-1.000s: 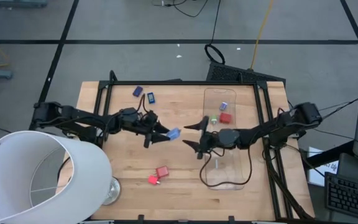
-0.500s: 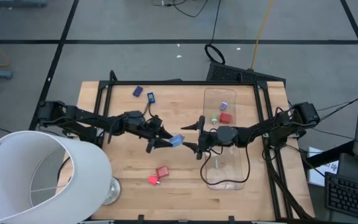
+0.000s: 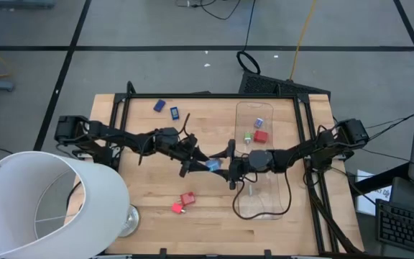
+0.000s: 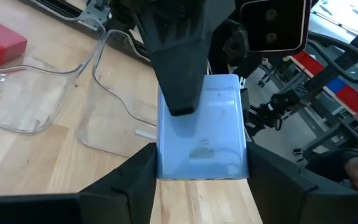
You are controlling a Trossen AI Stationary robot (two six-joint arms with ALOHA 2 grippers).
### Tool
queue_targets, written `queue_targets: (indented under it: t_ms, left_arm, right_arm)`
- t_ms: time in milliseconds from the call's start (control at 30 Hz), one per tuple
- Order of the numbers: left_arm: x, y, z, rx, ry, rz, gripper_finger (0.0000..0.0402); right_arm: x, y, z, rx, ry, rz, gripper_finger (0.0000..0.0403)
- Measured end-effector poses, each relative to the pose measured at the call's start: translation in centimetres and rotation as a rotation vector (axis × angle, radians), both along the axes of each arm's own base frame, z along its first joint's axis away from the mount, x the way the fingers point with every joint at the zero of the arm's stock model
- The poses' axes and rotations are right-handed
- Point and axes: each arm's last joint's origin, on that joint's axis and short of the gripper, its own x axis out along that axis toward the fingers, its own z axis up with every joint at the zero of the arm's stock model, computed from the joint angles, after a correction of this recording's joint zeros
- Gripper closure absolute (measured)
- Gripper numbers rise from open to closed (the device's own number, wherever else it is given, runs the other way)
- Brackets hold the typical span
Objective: Pick & Place Office items
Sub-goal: Put the light blue charger adapter into the top transparent bin
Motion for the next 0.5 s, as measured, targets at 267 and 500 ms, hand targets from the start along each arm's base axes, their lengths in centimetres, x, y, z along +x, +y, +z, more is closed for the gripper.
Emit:
queue_targets:
  t_ms: [267,500]
  left_arm:
    - [-0.12,0.28,-0.04,-0.007,0.020,-0.009,0.0188]
    - [-0.11,0.32,0.00,-0.005,0.015,-0.005,0.0179]
  right_arm:
    - [-0.09,0.51,-0.04,-0.040,0.009,0.018,0.0242]
    - [-0.10,0.51,-0.15,-0.058,0.021,0.020,0.0283]
